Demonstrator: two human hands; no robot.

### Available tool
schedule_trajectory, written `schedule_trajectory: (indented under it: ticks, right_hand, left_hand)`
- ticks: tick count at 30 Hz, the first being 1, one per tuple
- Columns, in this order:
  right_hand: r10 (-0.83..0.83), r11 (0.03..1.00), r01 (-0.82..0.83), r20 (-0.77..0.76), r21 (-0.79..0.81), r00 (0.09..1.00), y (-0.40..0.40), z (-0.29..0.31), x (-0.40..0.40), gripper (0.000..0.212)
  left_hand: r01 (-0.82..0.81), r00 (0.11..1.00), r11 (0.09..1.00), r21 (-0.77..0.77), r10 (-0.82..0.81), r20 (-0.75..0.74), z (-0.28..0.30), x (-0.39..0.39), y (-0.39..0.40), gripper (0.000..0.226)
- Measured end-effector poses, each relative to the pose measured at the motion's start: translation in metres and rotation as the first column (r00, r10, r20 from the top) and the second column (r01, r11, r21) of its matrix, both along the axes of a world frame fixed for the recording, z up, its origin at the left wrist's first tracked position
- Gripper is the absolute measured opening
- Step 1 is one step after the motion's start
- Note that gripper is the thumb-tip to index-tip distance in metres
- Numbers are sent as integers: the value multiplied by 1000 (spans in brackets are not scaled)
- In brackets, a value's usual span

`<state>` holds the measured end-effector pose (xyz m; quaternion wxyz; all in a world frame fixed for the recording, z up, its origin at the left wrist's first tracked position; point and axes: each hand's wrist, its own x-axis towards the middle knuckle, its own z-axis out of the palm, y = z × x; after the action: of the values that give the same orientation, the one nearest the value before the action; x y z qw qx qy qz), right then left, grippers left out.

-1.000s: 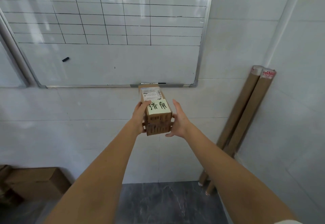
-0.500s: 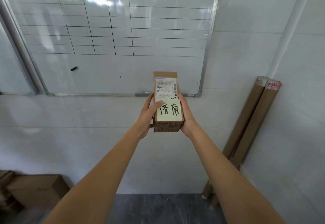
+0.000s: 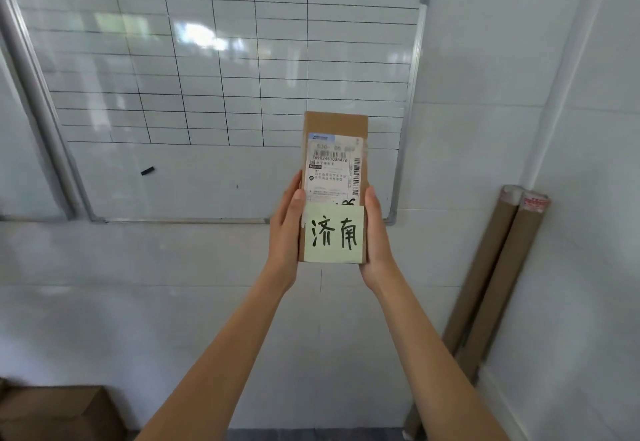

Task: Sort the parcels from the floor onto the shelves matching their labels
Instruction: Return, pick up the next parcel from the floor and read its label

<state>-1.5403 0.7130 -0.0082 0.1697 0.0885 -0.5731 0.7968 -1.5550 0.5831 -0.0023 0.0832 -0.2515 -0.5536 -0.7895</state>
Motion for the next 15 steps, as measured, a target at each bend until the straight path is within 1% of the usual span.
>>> schedule_trajectory:
  ticks: [2,7,12,15]
  right_hand:
    - [-5,1000,4,-31,-3,1000,1,4,1,69]
    - [-22,1000,21,-71,-16,997,0,7,3,67]
    - [-70,997,69,-29,-32,997,0,2,1,69]
    - [-76,996,75,-26,-45,997,2,-3,1,67]
  left_hand:
    - [-11,1000,999,34,12,-20,4,2,0,50]
    - [-41,998,995,90,45,-38,8,7,0,59]
    - [-99,993,991,89,104,-56,7,15,4,45]
    - [-120,989,990,77,126,-78,5,19,5,41]
